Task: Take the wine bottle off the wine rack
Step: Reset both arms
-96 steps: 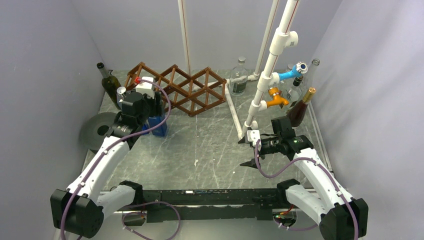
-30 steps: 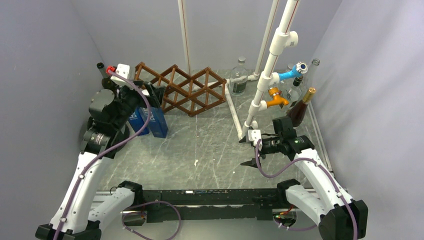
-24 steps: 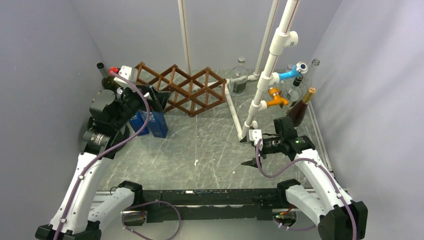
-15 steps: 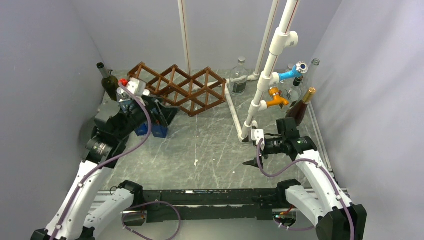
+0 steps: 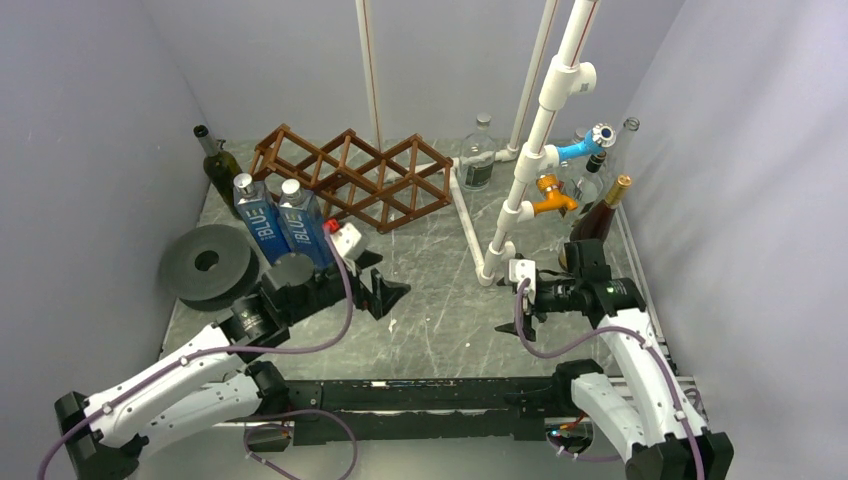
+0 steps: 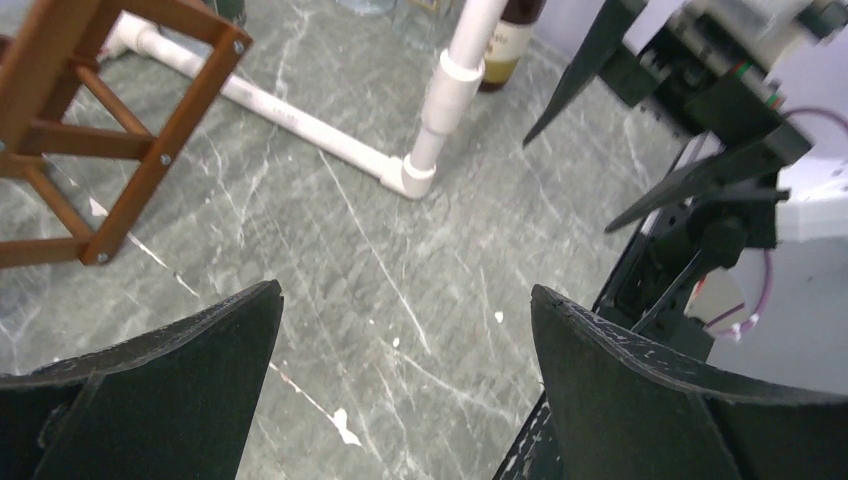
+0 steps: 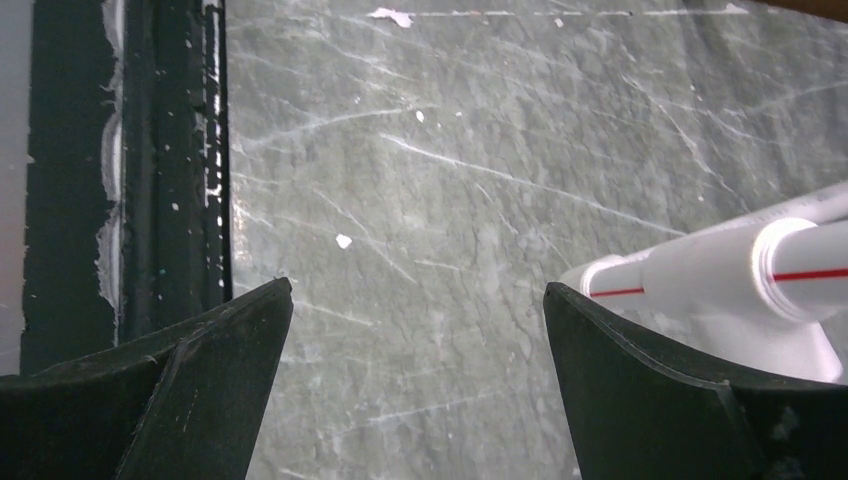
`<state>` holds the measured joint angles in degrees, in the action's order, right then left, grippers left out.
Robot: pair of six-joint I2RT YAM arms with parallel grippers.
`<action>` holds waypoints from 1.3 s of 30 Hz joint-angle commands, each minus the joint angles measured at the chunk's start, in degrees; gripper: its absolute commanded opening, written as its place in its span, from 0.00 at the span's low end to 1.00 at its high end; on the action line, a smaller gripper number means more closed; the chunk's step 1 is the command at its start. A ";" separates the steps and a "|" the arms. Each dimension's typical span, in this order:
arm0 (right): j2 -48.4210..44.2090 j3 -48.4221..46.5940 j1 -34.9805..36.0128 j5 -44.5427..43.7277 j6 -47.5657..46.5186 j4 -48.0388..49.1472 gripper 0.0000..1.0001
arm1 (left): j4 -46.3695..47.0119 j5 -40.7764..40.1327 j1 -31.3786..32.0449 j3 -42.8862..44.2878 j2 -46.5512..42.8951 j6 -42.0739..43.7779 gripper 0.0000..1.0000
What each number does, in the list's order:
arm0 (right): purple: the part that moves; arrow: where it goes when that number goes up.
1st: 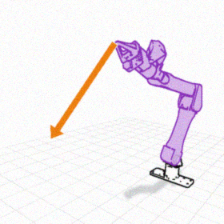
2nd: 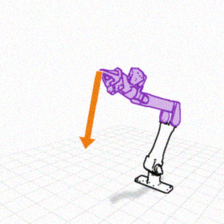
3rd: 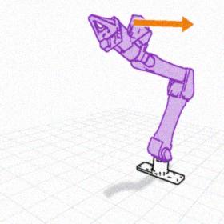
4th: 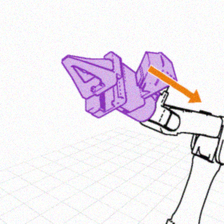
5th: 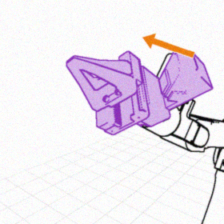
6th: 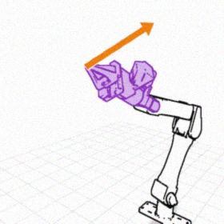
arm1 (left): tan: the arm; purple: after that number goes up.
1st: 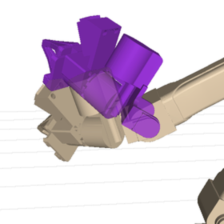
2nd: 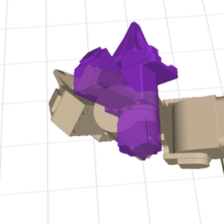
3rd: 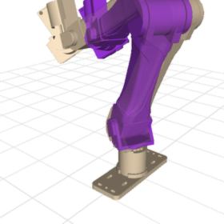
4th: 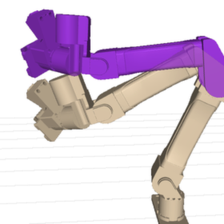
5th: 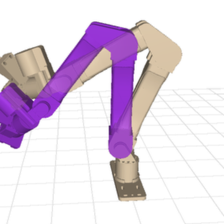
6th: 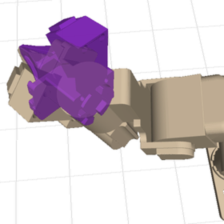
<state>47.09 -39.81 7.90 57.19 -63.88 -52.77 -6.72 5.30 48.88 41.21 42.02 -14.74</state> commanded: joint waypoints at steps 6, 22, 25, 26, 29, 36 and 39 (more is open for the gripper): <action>-7.62 -2.99 -0.56 -13.72 10.07 -0.60 1.00 | 7.67 -12.99 6.93 -7.31 -5.84 0.80 0.99; -16.70 -11.86 -5.56 -40.80 29.13 -0.14 1.00 | -12.39 -20.19 6.84 11.05 -7.12 7.38 0.99; -15.53 -15.01 -7.53 -44.71 31.93 0.90 1.00 | -15.15 -22.13 6.76 16.97 -5.12 9.47 0.99; -15.27 -15.76 -7.62 -46.62 32.76 1.44 1.00 | -16.23 -22.96 6.75 19.54 -4.46 10.14 0.99; -14.01 -17.62 -10.38 -53.36 35.79 3.77 1.00 | -18.93 -25.87 6.46 24.59 -2.68 11.89 1.00; -9.17 -24.33 -12.41 -61.27 37.58 7.01 1.00 | -23.61 -30.57 1.02 33.45 1.00 17.75 1.00; -6.77 -27.36 -12.94 -64.02 38.09 8.57 1.00 | -25.89 -25.86 -6.73 37.62 3.61 17.48 1.00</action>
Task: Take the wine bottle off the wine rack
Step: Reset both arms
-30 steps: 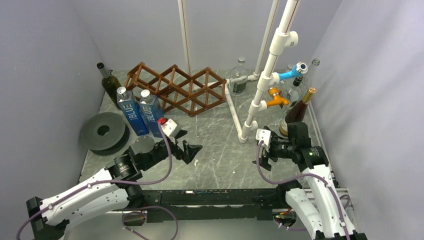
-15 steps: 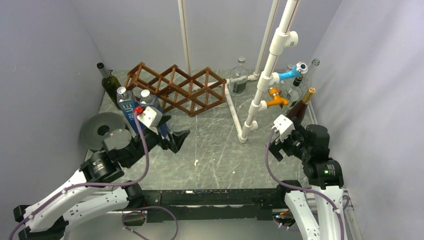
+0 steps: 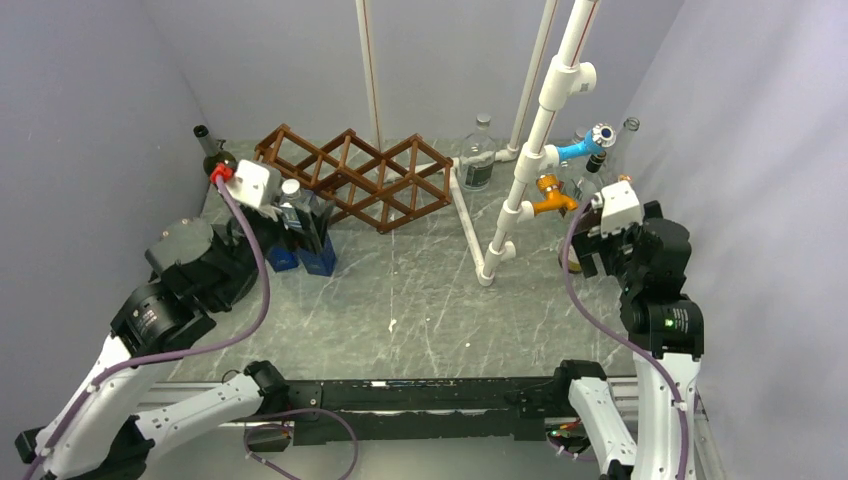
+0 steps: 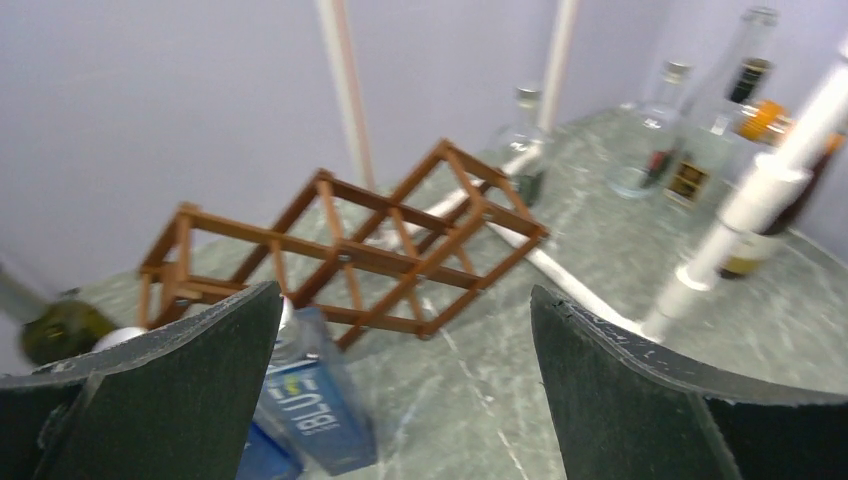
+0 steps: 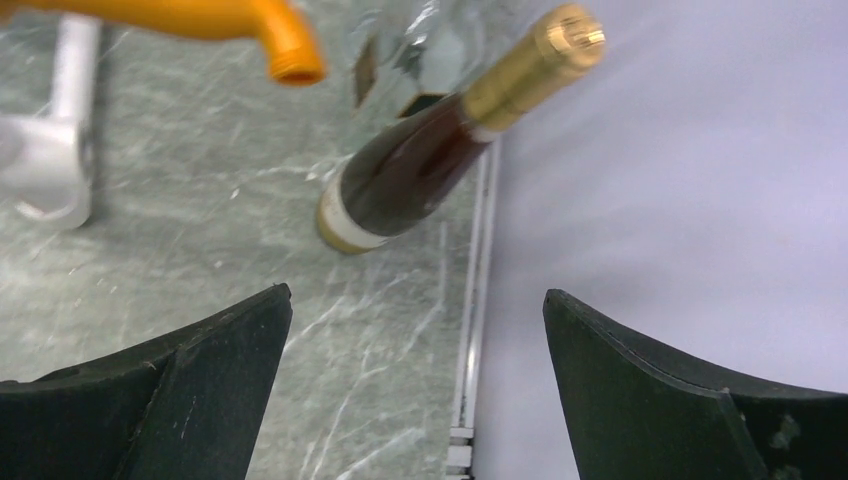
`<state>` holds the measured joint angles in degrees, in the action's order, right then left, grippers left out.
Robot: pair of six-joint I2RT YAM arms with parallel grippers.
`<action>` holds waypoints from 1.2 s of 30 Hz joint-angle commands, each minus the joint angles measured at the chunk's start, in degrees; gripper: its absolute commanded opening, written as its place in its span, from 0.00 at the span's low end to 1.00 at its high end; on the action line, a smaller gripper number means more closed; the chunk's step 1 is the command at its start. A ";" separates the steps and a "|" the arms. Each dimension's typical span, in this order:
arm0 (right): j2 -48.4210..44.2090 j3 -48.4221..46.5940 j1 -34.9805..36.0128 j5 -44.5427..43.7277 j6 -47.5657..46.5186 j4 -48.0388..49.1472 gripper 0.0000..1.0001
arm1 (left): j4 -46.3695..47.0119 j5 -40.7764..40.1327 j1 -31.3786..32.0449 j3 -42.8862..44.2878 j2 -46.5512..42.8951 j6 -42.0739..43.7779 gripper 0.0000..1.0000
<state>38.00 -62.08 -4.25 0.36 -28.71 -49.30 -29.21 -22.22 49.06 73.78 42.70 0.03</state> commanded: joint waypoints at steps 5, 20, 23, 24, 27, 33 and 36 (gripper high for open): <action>7.23 -9.90 -2.50 -9.92 4.32 7.99 1.00 | -3.74 8.40 -17.59 7.48 5.16 1.72 1.00; 14.59 -15.95 -12.09 -0.86 22.53 21.69 1.00 | -2.94 5.76 -27.47 4.98 3.79 5.56 1.00; 15.59 -17.57 -12.09 1.99 22.80 21.04 1.00 | -3.12 7.98 -29.79 5.36 4.29 3.91 0.99; 15.76 -17.75 -12.02 2.10 22.94 21.07 1.00 | -3.13 9.03 -30.71 5.52 4.49 2.95 0.99; 16.01 -17.70 -12.08 1.88 24.68 21.34 1.00 | -2.98 12.67 -34.26 5.50 4.76 0.41 1.00; 14.28 -15.18 -12.03 0.10 28.10 23.24 1.00 | -2.69 17.27 -38.85 4.51 3.68 -5.02 1.00; 12.85 -13.79 -12.09 -0.04 28.53 23.84 1.00 | -3.02 17.75 -39.53 4.63 3.24 -5.64 1.00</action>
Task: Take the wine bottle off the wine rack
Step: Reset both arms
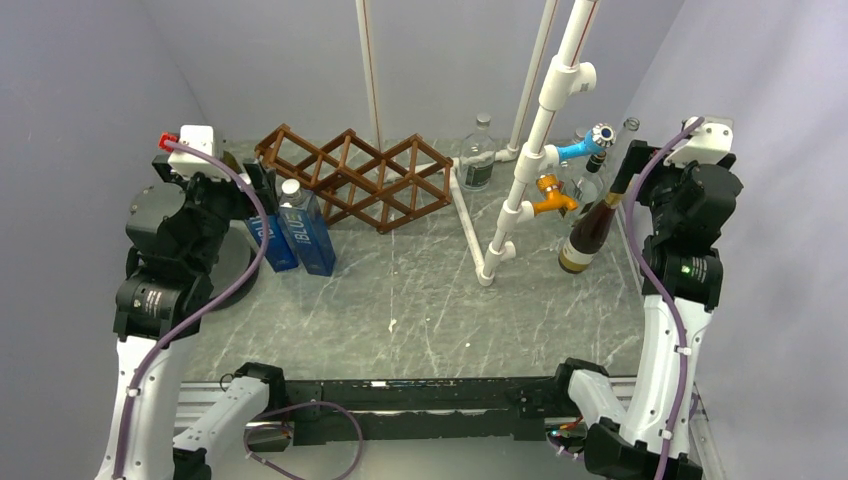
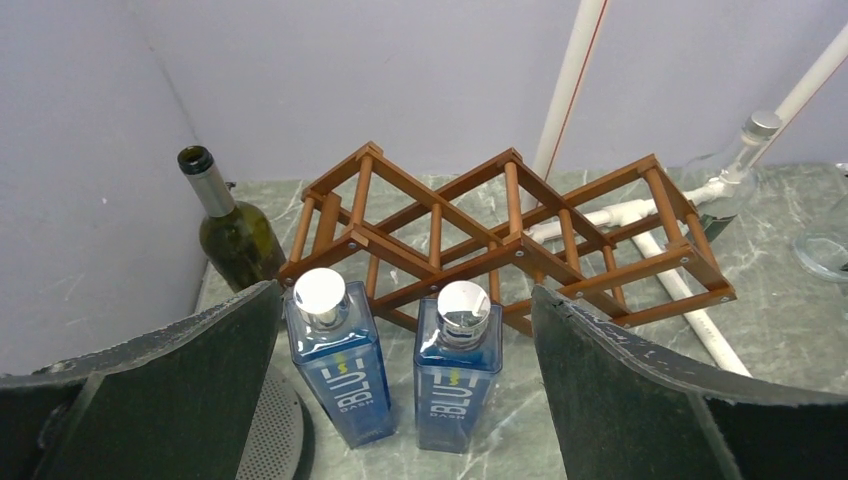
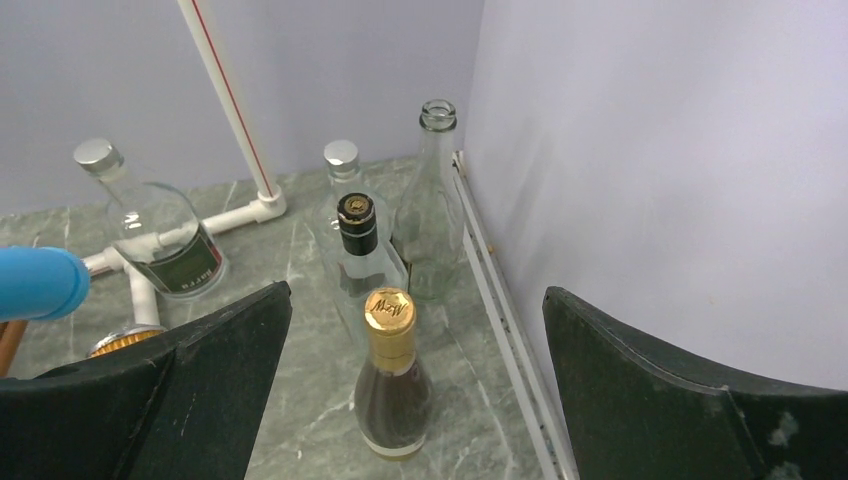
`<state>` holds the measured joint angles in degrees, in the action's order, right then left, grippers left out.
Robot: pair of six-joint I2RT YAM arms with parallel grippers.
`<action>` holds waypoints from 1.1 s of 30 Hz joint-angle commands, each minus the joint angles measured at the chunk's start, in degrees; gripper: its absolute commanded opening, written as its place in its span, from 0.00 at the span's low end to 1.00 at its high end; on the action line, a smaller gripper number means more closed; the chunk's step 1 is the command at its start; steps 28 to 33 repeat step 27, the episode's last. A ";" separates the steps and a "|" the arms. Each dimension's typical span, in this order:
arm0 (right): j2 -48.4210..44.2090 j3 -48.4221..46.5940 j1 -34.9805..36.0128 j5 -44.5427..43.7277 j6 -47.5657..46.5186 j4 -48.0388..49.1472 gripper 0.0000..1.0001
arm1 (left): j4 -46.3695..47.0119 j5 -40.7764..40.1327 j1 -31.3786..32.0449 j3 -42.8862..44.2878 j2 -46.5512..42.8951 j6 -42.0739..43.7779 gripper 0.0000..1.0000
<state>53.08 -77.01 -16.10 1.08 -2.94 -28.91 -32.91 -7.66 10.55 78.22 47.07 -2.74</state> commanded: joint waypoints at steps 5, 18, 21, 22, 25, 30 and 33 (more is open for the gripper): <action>-3.33 1.49 -0.21 -0.90 2.85 3.52 1.00 | 0.13 3.00 -1.32 0.59 -1.53 -3.18 1.00; -4.34 3.76 -0.15 -4.63 3.87 5.32 1.00 | -0.67 3.00 -1.49 1.01 -3.15 -3.84 0.99; -4.47 4.13 -0.14 -5.16 3.67 5.40 1.00 | -0.67 3.10 -1.49 0.63 -3.34 -4.06 1.00; -4.50 4.19 -0.16 -5.34 3.72 5.36 1.00 | -0.67 3.21 -1.45 0.52 -3.38 -4.11 1.00; -4.78 4.34 -0.12 -4.91 3.67 5.01 1.00 | -0.75 3.44 -1.49 0.50 -3.48 -4.11 1.00; -5.05 4.36 -0.16 -4.38 3.53 4.89 1.00 | -0.71 3.57 -1.45 0.32 -3.66 -4.19 1.00; -5.05 4.36 -0.16 -4.38 3.53 4.89 1.00 | -0.71 3.57 -1.45 0.32 -3.66 -4.19 1.00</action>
